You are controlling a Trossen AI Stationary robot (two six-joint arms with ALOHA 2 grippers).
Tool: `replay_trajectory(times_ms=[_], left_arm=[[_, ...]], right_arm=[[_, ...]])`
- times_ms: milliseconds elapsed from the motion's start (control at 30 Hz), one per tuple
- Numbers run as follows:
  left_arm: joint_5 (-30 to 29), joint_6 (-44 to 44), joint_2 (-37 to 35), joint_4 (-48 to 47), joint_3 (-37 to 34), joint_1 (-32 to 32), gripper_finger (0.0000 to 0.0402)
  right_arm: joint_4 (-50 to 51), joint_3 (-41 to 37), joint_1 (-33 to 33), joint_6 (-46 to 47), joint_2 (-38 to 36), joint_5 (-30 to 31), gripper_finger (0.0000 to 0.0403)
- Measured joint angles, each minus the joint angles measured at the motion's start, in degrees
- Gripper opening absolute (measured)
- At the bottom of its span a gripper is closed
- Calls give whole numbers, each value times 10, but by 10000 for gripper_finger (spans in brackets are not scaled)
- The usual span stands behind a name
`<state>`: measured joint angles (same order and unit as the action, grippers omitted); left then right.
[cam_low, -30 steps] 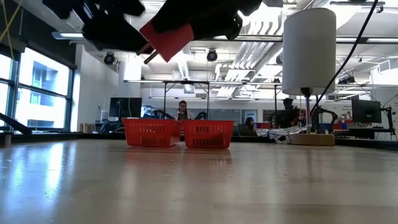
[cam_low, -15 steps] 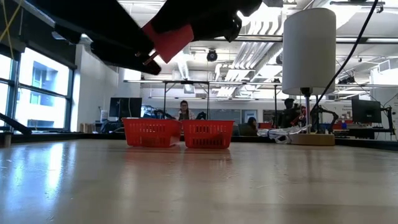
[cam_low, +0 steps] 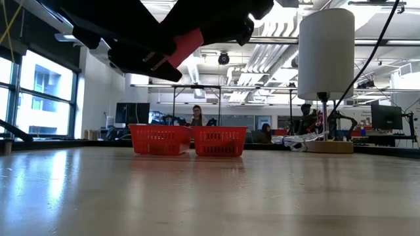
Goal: Pick & Place Office items
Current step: Put the pink charger adapter into the left red bin
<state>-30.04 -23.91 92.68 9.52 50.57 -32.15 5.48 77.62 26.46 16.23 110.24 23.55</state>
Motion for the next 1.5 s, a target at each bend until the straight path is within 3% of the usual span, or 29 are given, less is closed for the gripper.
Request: replay_trajectory(times_ms=[200,333,800,1133,1500], left_arm=[[17,-1,0,3,0,9,346],[23,-1,0,6,0,10,323],[27,12,0,5,0,9,144],[22,9,0,6,0,0,144],[22,-2,-2,4,0,0,144]], right_arm=[[0,0,0,0,0,-2,140],[0,0,0,-1,0,-8,140],[1,0,-11,3,0,-26,147],[4,0,-11,0,0,-35,217],[93,0,9,9,-59,49,219]])
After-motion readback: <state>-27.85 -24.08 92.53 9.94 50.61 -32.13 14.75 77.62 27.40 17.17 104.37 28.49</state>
